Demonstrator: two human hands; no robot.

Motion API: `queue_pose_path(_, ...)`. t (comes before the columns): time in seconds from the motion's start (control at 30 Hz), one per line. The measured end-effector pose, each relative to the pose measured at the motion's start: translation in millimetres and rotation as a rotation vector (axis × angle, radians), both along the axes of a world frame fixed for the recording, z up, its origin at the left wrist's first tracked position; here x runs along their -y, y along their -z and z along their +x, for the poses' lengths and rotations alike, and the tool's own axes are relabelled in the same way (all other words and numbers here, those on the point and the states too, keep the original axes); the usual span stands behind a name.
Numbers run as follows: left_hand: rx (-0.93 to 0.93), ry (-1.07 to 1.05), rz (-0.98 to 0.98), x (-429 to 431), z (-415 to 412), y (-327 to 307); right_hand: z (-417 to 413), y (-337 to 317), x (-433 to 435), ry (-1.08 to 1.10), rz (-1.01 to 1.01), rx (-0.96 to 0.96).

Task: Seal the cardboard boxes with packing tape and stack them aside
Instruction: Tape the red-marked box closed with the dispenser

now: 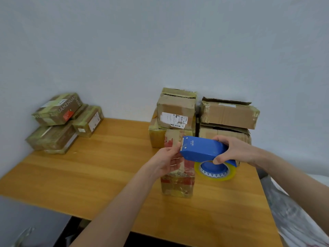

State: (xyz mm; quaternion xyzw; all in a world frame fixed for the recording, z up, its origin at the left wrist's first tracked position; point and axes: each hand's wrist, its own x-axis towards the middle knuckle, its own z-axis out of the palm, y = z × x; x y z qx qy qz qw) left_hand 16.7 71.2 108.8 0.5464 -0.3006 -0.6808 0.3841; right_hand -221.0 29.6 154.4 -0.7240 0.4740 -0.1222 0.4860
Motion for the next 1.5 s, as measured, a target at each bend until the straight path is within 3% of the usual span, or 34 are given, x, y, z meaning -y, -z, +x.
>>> queue_pose_path(0.33, -0.124, -0.074, 0.032, -5.4, 10.0, 8.7, 5.5, 1.2, 2.0, 0.005, -0.003, 0.021)
queue_pose_path(0.53, 0.164, -0.117, -0.016, -1.2, 10.8, 12.5, 14.7, 1.2, 3.7, -0.063, -0.078, -0.029)
queue_pose_path(0.7, 0.355, -0.129, -0.054, 1.6, 11.9, 16.2, 23.1, 4.3, 2.2, -0.189, -0.262, -0.206)
queue_pose_path(0.93, 0.371, -0.119, -0.074, -2.2, 45.4, 9.6, 11.8, 5.8, 2.2, -0.216, -0.303, -0.217)
queue_pose_path(1.1, 0.431, -0.191, -0.009, -17.6, 85.6, 26.8, -21.9, 8.7, -5.0, -0.195, -0.202, -0.235)
queue_pose_path(1.5, 0.656, -0.175, -0.039, -25.3, 73.5, 56.9, -40.3, 47.7, -7.0, -0.152, -0.160, -0.300)
